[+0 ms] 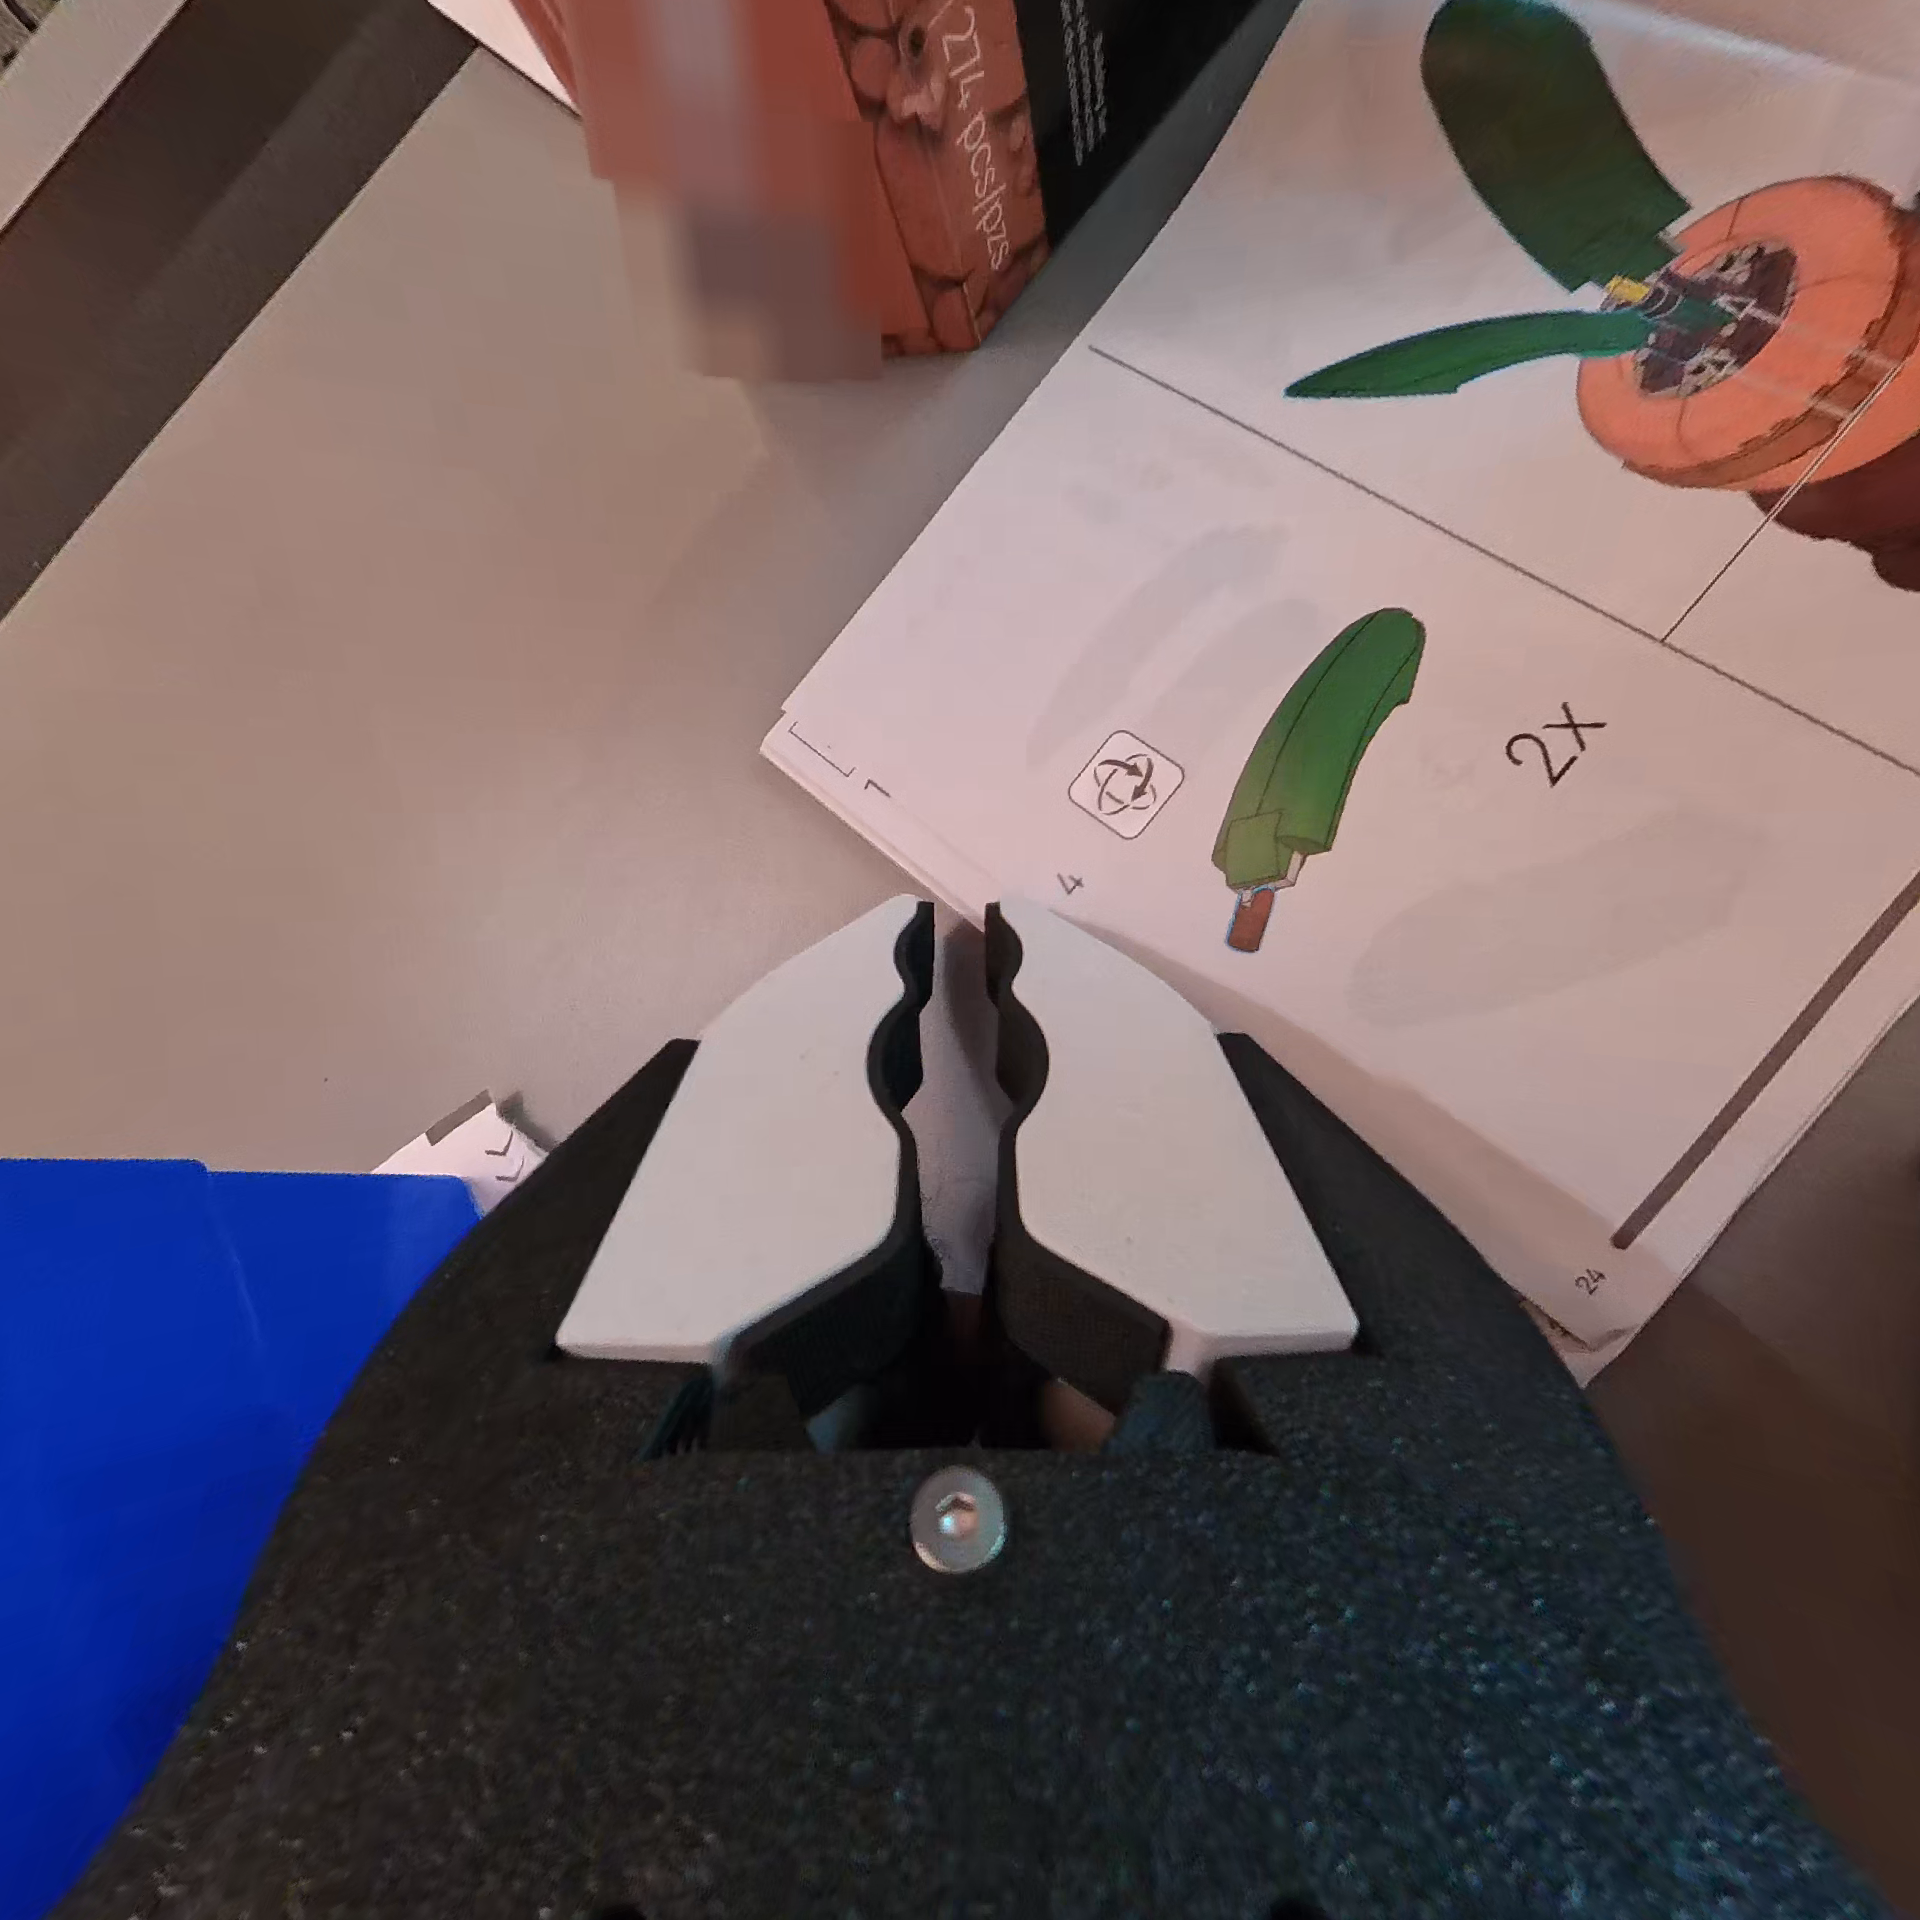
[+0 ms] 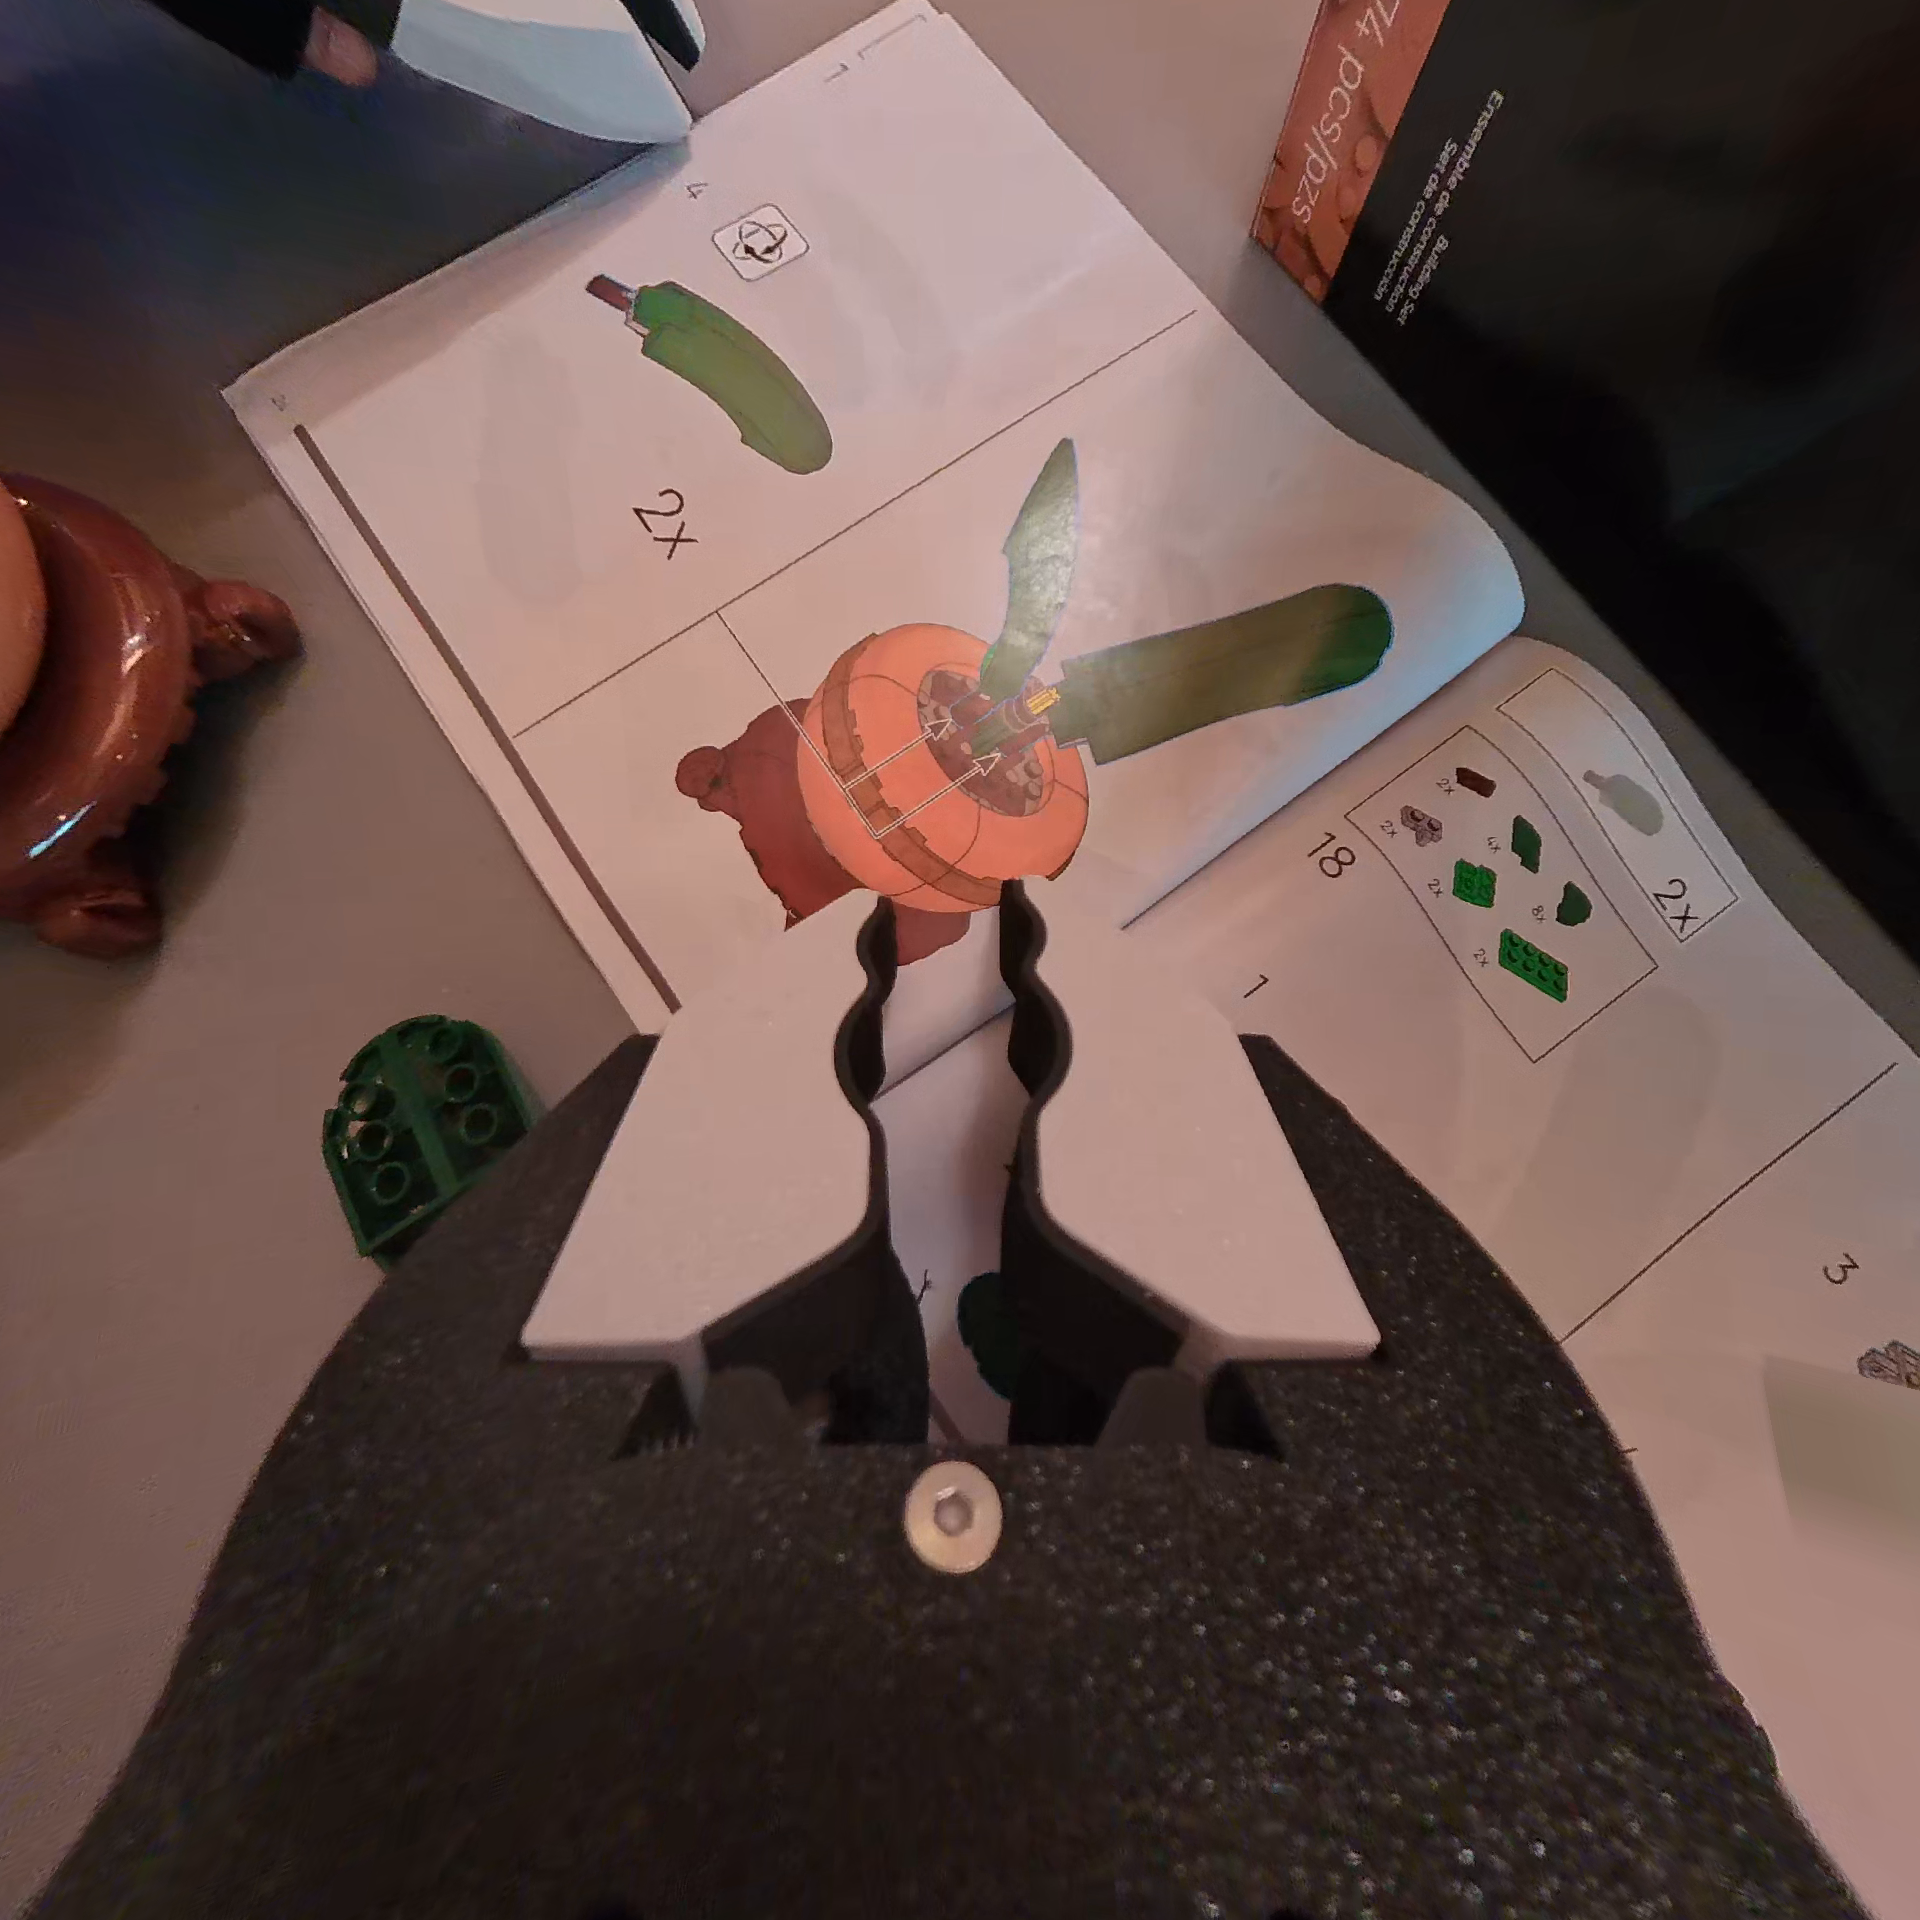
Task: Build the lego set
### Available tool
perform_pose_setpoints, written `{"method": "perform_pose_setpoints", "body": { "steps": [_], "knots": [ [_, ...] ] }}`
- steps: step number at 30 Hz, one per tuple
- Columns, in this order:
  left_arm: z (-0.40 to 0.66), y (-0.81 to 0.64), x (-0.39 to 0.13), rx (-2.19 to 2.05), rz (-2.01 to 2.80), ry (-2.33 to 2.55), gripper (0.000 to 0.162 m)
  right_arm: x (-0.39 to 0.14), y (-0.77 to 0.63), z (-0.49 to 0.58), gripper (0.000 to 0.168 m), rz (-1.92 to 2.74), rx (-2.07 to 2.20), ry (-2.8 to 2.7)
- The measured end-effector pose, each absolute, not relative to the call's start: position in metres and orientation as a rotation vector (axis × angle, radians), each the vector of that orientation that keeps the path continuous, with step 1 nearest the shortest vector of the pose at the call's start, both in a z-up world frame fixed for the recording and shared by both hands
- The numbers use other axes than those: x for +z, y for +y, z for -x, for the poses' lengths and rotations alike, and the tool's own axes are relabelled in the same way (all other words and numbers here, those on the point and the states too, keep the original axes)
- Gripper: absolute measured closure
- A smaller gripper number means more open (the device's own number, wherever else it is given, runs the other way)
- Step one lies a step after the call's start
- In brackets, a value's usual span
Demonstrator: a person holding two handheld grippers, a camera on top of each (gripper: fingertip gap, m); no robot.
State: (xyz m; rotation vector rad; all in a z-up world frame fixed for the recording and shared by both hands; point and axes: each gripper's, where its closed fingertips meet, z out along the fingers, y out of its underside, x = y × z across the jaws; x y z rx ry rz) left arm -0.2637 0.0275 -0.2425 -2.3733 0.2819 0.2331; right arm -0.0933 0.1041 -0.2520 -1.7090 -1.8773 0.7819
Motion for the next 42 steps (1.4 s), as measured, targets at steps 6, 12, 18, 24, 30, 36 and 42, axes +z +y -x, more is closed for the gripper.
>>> {"method": "perform_pose_setpoints", "body": {
  "steps": [6,12,18,24,30,36,42],
  "knots": [
    [0.271,0.026,-0.243,0.262,2.381,0.250,0.154,-0.252,0.104,0.093,0.149,1.707,0.787,-1.884],
    [0.274,0.025,-0.244,0.241,2.381,0.217,0.154,-0.252,0.104,0.094,0.148,1.697,0.805,-1.890],
    [0.270,0.029,-0.240,0.187,2.334,0.207,0.154,-0.186,0.129,0.078,0.141,1.475,0.910,-1.652],
    [0.255,0.036,-0.221,0.154,2.223,0.288,0.152,-0.140,0.121,0.017,0.129,1.306,0.853,-1.656],
    [0.209,0.033,-0.164,-0.056,1.960,0.404,0.145,-0.182,0.068,-0.027,0.130,1.261,0.877,-1.987],
    [0.139,0.000,-0.117,-0.166,1.848,0.547,0.122,-0.228,0.062,-0.005,0.125,1.155,0.708,-2.208],
    [0.093,-0.031,-0.106,-0.177,1.810,0.607,0.120,-0.251,0.061,0.009,0.134,1.119,0.758,-2.380]
  ]
}}
